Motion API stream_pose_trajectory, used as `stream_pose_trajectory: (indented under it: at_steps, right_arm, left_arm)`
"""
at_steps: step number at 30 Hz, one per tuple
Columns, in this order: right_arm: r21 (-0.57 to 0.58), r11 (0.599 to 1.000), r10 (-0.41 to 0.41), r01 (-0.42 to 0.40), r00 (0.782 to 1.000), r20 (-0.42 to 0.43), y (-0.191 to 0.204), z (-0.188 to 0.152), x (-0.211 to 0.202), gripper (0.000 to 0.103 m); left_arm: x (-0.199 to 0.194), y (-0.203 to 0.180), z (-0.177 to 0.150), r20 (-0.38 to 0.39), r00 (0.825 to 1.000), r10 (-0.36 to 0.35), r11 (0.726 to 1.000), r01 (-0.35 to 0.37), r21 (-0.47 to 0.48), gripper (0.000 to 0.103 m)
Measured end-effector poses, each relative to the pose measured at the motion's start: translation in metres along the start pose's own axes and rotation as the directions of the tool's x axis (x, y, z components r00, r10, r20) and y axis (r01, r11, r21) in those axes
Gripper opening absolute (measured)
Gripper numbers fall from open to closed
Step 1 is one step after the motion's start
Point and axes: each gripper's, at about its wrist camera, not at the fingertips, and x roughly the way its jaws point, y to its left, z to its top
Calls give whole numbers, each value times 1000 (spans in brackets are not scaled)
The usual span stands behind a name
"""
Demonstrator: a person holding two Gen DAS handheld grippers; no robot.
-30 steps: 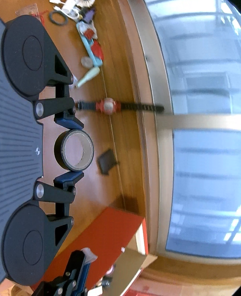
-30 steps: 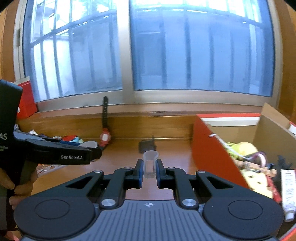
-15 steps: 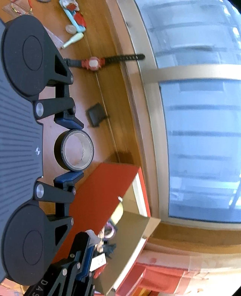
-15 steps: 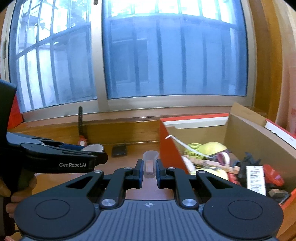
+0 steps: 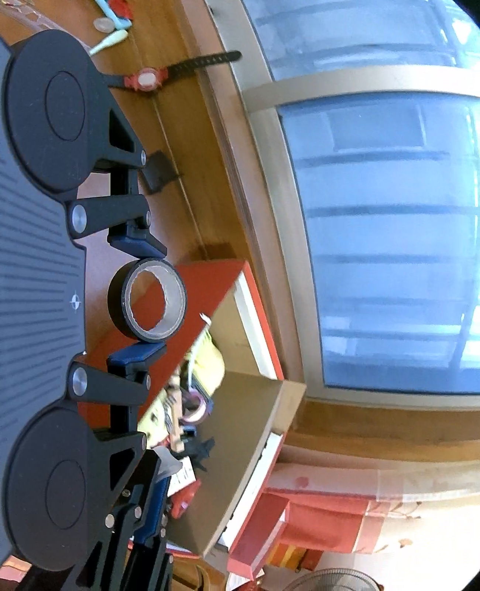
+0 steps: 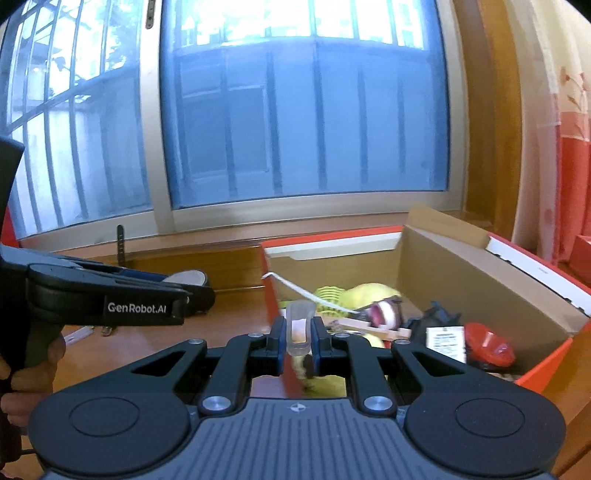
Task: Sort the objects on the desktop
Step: 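Carry the tape roll and clear cup with both tools to the cardboard box, then lower both held items into the box and open both grippers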
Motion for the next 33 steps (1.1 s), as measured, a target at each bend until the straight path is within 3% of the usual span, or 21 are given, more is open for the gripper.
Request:
stream_pose_trajectory:
  at_steps: [19,33]
  right_arm:
    - [58,995,-85,86,996,-21,-58,-8,-4,15]
    - [87,987,-135,138,990,-45,-85,-10,3,15]
  left_arm:
    - [25,-70,22,18,995,-93,992,92,85,49]
    - [42,-91,21,-12,992,-129,986,130,107,49]
